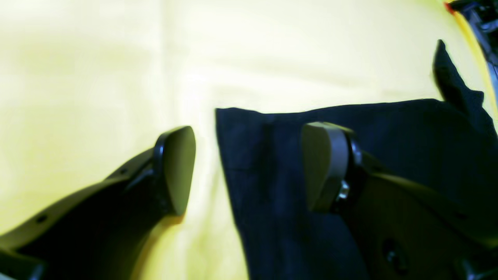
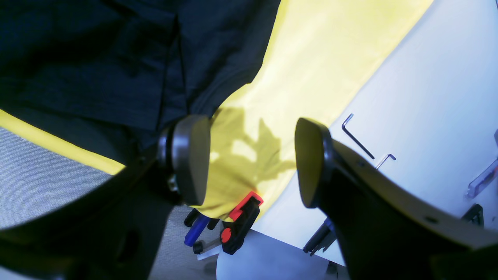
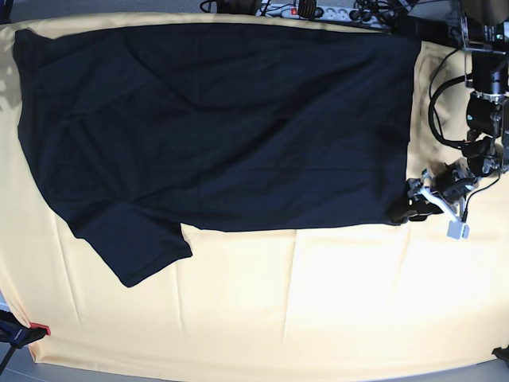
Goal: Fold the T-shirt properly
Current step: 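Release with the left gripper and grasp the shirt's hem corner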
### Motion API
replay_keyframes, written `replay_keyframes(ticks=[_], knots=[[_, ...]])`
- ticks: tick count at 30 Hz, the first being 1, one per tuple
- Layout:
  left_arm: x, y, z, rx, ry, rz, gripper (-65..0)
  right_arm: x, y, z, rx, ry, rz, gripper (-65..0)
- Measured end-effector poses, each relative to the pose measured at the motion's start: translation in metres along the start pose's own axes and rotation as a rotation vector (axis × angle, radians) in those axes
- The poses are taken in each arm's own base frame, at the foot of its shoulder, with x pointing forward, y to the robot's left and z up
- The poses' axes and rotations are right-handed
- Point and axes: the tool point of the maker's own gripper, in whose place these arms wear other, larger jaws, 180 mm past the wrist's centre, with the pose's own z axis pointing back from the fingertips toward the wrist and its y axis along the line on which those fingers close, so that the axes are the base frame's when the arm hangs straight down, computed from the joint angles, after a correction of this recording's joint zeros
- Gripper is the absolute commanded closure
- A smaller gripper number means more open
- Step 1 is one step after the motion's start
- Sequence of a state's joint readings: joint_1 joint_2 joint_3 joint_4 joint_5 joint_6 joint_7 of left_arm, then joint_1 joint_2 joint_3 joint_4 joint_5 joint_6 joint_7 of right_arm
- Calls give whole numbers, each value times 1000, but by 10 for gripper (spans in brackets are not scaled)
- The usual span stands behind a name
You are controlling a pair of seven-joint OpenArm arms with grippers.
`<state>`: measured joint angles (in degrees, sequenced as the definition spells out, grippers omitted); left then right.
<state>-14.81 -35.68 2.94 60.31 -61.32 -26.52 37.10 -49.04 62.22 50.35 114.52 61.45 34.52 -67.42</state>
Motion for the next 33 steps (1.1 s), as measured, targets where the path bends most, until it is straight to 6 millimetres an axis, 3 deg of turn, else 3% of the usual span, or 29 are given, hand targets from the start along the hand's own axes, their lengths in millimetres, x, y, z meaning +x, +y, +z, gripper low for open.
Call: replay_keyframes(ticks=[5,9,13,16,17,19,21,24,33], knots=[[-17,-22,-12,-82,49,-36,-434,0,0,0,0,0,0,-364],[-17,-36,-13,-157,78,-56,-434,0,0,0,0,-1,0,-364],[-6,-48,-17,-198,107,-114,-424,2,0,0,0,-11,0,-364],[11,-50,-21,-193,91,-149,-306,2,0,0,0,-11,-1,-364],[19,-50,-21,-185,83,-167,-227,2,0,0,0,-11,-1,-364],[37,-43,-23,-133,40,-185,-4,3,0,0,0,-19,-2,-364],[46,-29,-24,-47,19,-198,0,5,0,0,0,-30,-2,-364],[38,-12,-24,41,40,-195,0,5,0,0,0,-31,-1,-364],[41,-21,-22,-16,32,-212,-22,8,0,0,0,-48,-2,-364]])
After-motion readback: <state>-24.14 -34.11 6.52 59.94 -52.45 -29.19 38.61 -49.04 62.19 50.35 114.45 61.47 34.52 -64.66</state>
